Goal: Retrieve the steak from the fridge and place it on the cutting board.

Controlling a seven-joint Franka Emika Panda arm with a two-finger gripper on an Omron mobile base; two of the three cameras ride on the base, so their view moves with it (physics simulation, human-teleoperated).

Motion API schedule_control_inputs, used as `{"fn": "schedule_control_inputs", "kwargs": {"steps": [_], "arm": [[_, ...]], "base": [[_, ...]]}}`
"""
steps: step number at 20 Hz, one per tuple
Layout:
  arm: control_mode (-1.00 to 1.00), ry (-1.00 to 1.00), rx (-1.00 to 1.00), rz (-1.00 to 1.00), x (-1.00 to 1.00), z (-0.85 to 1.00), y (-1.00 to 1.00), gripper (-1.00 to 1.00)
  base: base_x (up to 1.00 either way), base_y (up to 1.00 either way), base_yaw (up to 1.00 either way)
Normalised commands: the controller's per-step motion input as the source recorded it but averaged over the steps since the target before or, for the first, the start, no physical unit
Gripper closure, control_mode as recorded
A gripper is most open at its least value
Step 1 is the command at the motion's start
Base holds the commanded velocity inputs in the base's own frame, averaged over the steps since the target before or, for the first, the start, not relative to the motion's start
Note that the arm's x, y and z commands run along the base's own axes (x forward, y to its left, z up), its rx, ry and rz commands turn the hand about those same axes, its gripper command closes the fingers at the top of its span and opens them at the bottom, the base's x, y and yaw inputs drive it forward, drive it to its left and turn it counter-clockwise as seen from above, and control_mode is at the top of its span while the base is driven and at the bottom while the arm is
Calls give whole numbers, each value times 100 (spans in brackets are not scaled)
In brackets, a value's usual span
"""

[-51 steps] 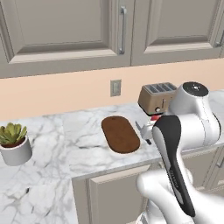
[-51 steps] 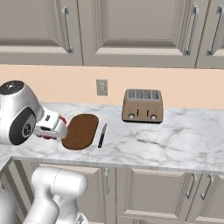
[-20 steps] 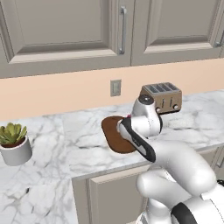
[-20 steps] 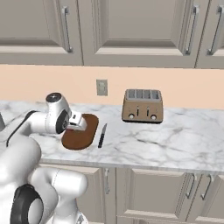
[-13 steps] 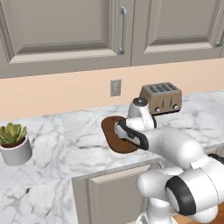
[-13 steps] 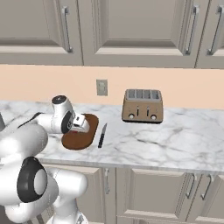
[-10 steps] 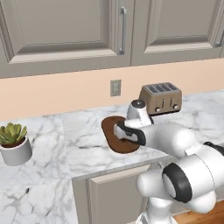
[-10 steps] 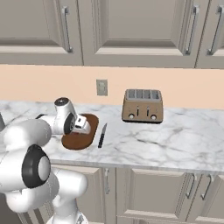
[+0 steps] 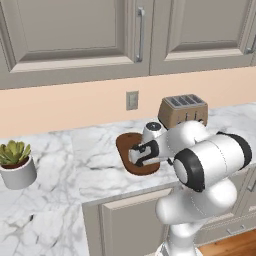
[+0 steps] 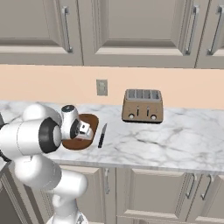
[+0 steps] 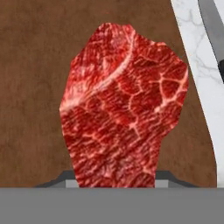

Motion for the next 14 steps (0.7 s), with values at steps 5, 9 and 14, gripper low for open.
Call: {"fn": "schedule_control_inputs", "kwargs": {"steps": [5, 9, 14], "arm": [[-100, 2, 1, 0, 15, -5, 0, 100], [-100, 3, 0, 0, 1, -3, 2, -100], [-100, 0, 0, 0, 0, 1, 0, -100]], "base": [[0, 0, 0], [0, 0, 0], [0, 0, 0]]}}
